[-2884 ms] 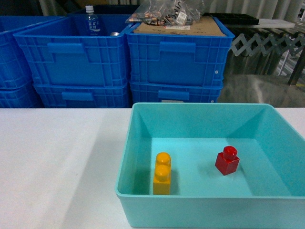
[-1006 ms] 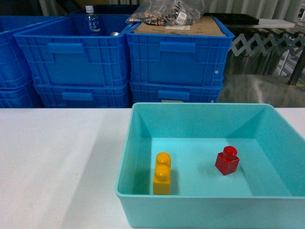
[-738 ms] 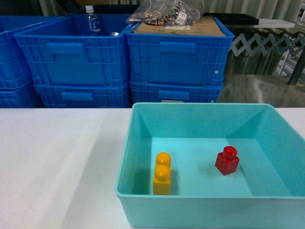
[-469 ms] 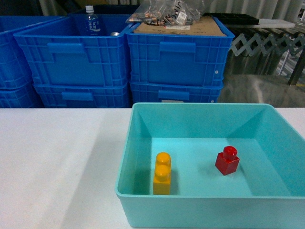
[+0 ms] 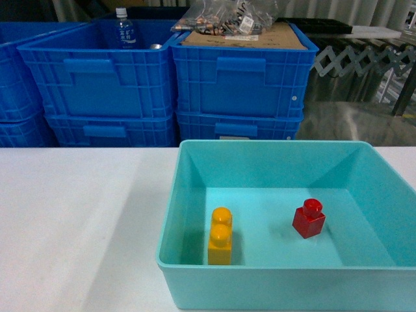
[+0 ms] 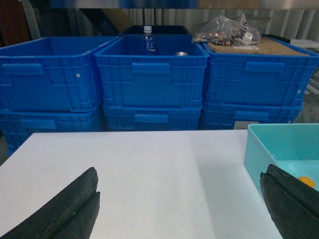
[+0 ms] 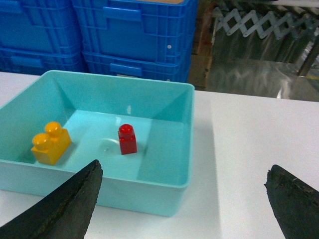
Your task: Pick red block from blue box to shelf
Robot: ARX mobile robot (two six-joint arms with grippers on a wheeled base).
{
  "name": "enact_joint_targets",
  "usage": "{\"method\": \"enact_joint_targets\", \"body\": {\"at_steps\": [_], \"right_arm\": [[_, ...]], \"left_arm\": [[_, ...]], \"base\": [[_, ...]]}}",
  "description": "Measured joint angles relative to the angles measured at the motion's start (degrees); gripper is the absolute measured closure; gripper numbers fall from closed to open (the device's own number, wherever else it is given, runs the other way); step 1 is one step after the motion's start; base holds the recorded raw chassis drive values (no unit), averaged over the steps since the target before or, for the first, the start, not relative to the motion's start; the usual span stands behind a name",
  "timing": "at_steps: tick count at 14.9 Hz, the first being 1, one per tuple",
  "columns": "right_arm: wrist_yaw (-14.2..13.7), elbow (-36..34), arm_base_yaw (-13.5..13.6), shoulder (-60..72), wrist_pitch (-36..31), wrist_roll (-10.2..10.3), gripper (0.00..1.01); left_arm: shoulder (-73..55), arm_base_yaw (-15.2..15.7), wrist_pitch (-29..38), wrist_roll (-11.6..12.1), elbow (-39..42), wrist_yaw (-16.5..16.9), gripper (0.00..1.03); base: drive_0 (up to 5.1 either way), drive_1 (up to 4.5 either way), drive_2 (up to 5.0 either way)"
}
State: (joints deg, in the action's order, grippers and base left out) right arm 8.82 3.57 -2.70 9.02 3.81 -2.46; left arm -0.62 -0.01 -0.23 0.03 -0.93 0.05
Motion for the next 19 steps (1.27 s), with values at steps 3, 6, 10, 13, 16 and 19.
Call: {"method": "enact_joint_targets", "body": {"at_steps": [3,6,10,13,16,19], "right_arm": [[1.99,9.68,2.03,19.04,-8.7,-0.44,0.03],[3.19,20.31,5.46,41.48,-13.35,-0.04,0.03],[-2.64,30.47,14.93,63.91,-15.45,-3.06,0.03],[-7.5,38.18,20.41,77.83,-12.15,-3.43,0.03],[-11.47,44.89,23.32,88.06,-10.88,-1.57,0.03],[-15.56,49.9,23.23,96.28,-9.86,0.96,0.03]], "left_arm": [[0.0,0.0,0.0,0.0,0.0,-0.09,0.05],[0.0,0.0,0.0,0.0,0.0,-0.09,0.05],[0.0,0.0,0.0,-0.02,0.0,-0.09,0.05],[0.0,0.0,0.0,-0.02,0.0,-0.07,0.05],[0.0,0.0,0.0,-0.02,0.0,-0.09,0.05],[0.0,0.0,0.0,-0.02,0.0,-0.09,0.05]], "base": [[0.0,0.0,0.0],[0.0,0.0,0.0],[0.0,0.0,0.0],[0.0,0.0,0.0],[0.0,0.0,0.0],[0.0,0.0,0.0]]}}
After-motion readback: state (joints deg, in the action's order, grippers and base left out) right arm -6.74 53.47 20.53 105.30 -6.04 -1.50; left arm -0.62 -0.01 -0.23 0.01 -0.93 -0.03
